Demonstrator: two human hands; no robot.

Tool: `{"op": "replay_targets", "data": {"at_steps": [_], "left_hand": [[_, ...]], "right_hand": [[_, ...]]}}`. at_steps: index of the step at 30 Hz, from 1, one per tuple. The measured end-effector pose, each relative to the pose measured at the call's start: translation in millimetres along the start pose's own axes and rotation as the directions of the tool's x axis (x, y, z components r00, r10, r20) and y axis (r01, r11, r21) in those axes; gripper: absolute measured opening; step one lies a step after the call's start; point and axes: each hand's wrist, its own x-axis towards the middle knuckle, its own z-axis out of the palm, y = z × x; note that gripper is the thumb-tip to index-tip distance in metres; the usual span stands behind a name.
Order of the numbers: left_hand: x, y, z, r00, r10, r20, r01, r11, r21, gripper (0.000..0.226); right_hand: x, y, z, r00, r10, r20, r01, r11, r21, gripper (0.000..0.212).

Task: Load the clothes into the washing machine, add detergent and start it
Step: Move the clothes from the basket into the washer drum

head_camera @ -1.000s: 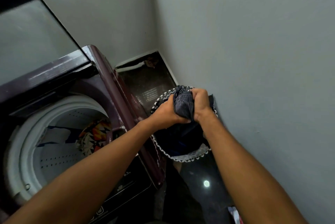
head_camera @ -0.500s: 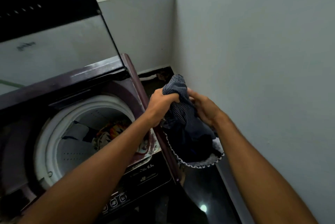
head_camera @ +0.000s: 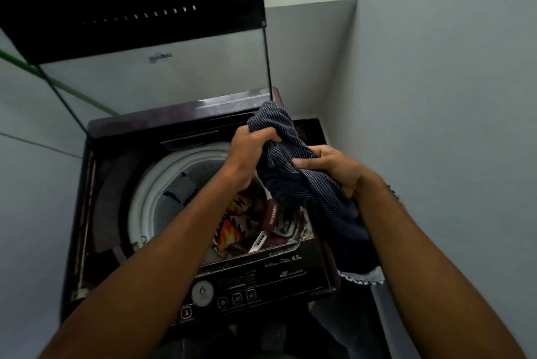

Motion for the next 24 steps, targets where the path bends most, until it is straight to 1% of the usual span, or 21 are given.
{"op": "replay_targets", "data": {"at_steps": [2, 4, 8, 10, 12, 14, 17, 19, 21, 22, 23, 24], "left_hand": [[-1.4, 10.5, -18.2, 0.998, 0.016, -0.058, -0.016, 1.000, -0.013, 0.016], [-3.0, 20.7, -38.6, 0.991, 0.024, -0.130, -0.030, 0.999, -0.038, 0.012], [-0.8, 20.4, -85.5, 0.968, -0.044, -0.248, 0.021, 0.995, -0.095, 0.005], [-0.6, 11.7, -107.0, 0.954, -0.089, -0.286, 0.061, 0.993, -0.105, 0.007], [-4.2, 0.6, -122.6, 0.937, -0.112, -0.331, 0.077, 0.990, -0.117, 0.008], [-9.2, -15.1, -133.6, 0.924, -0.123, -0.362, 0.095, 0.991, -0.096, 0.007], [-18.6, -43.4, -146.0, 0.913, -0.187, -0.363, 0.200, 0.980, -0.004, 0.009], [-23.7, -59.8, -151.9, 0.900, -0.248, -0.358, 0.304, 0.946, 0.109, 0.016], [-25.6, -77.0, -156.6, 0.887, -0.298, -0.354, 0.389, 0.893, 0.224, 0.023], [-25.2, -84.8, -157.4, 0.879, -0.319, -0.355, 0.423, 0.865, 0.269, 0.026], [-25.0, -91.2, -157.7, 0.866, -0.341, -0.365, 0.463, 0.823, 0.329, 0.030], [-25.4, -94.7, -156.8, 0.855, -0.361, -0.371, 0.505, 0.743, 0.439, 0.034]], "right_hand": [[12.9, -6.8, 21.3, 1.000, -0.021, 0.021, 0.021, 1.000, 0.016, 0.023], [29.1, -12.0, 46.8, 0.999, -0.034, 0.034, 0.033, 0.999, 0.028, 0.029], [67.7, -7.9, 93.8, 0.999, 0.002, 0.046, -0.003, 1.000, 0.031, 0.033], [86.5, 2.2, 113.0, 0.999, 0.004, 0.039, -0.005, 1.000, 0.019, 0.031], [103.7, 16.0, 129.7, 1.000, -0.001, -0.010, 0.000, 0.999, -0.032, 0.027], [119.4, 33.7, 139.1, 0.997, -0.014, -0.080, 0.002, 0.990, -0.143, 0.026], [138.6, 62.9, 136.0, 0.982, -0.021, -0.188, -0.038, 0.951, -0.306, 0.024], [144.7, 75.9, 131.1, 0.970, -0.016, -0.241, -0.090, 0.902, -0.422, 0.028], [144.4, 82.4, 126.5, 0.961, 0.004, -0.278, -0.161, 0.823, -0.544, 0.029], [142.1, 83.2, 124.9, 0.958, 0.020, -0.287, -0.190, 0.794, -0.578, 0.028], [139.4, 83.1, 122.3, 0.956, 0.031, -0.290, -0.206, 0.778, -0.594, 0.028], [136.6, 82.3, 118.2, 0.957, 0.021, -0.290, -0.200, 0.770, -0.606, 0.029]]}}
